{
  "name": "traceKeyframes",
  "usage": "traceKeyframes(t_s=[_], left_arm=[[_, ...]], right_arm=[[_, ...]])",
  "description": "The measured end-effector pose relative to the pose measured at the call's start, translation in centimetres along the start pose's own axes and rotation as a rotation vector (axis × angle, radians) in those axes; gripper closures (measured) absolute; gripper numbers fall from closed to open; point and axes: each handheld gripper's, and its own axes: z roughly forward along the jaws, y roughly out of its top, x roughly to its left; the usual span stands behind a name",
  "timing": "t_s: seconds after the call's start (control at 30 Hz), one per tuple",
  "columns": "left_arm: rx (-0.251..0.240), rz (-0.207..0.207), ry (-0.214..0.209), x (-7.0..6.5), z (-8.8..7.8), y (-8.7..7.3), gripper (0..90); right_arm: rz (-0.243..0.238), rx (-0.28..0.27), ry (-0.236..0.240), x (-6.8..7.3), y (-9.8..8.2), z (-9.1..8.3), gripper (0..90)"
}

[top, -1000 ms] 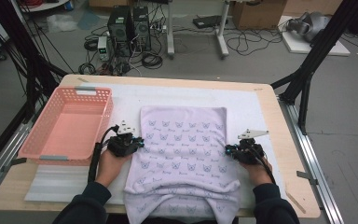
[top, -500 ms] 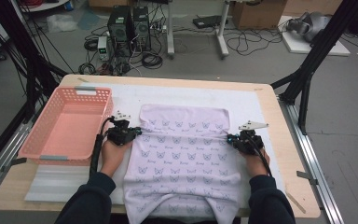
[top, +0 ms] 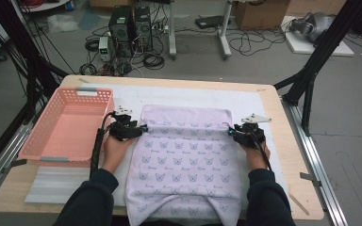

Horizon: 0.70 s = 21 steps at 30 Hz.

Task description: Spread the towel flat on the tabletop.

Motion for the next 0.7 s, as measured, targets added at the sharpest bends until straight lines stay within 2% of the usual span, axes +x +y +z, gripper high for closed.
traceKeyframes(t_s=[0.07,0.2,0.3,0.43,0.5,0.53,0.57,0.6,0.63,0.7], left_arm=[[-0.023,0.001,-0.013,-0.3,-1.0,-0.5,45.9],[0.004,0.031,-0.039,-1.2,-2.5,-2.1,44.0],[0.015,0.037,-0.060,-1.9,-3.7,-3.3,43.0],[0.040,0.025,-0.095,-2.6,-4.8,-5.1,42.7],[0.073,0.021,-0.109,-2.8,-5.1,-6.1,42.6],[0.061,0.024,-0.113,-3.0,-5.3,-6.3,41.8],[0.070,0.014,-0.127,-3.2,-5.5,-6.4,42.2],[0.074,0.029,-0.140,-3.5,-5.7,-6.6,43.6],[0.078,0.067,-0.138,-4.0,-5.8,-6.8,48.9],[0.090,0.150,-0.102,-5.0,-6.0,-7.1,61.8]], right_arm=[[0.005,-0.034,0.006,0.1,-0.4,-1.2,63.2],[0.025,-0.057,0.051,0.6,-1.3,-3.3,61.9],[0.011,-0.028,0.092,1.5,-2.2,-4.5,59.4],[-0.005,0.009,0.120,2.8,-3.5,-6.1,54.0],[-0.024,0.031,0.112,3.4,-4.4,-6.7,54.1],[-0.015,0.044,0.126,3.6,-4.9,-6.8,54.6],[-0.005,0.064,0.140,3.8,-5.4,-6.9,56.8],[-0.012,0.080,0.156,4.1,-5.7,-7.0,58.9],[-0.014,0.100,0.172,4.3,-6.0,-7.0,59.8],[-0.028,0.110,0.147,4.9,-6.3,-7.0,61.3]])
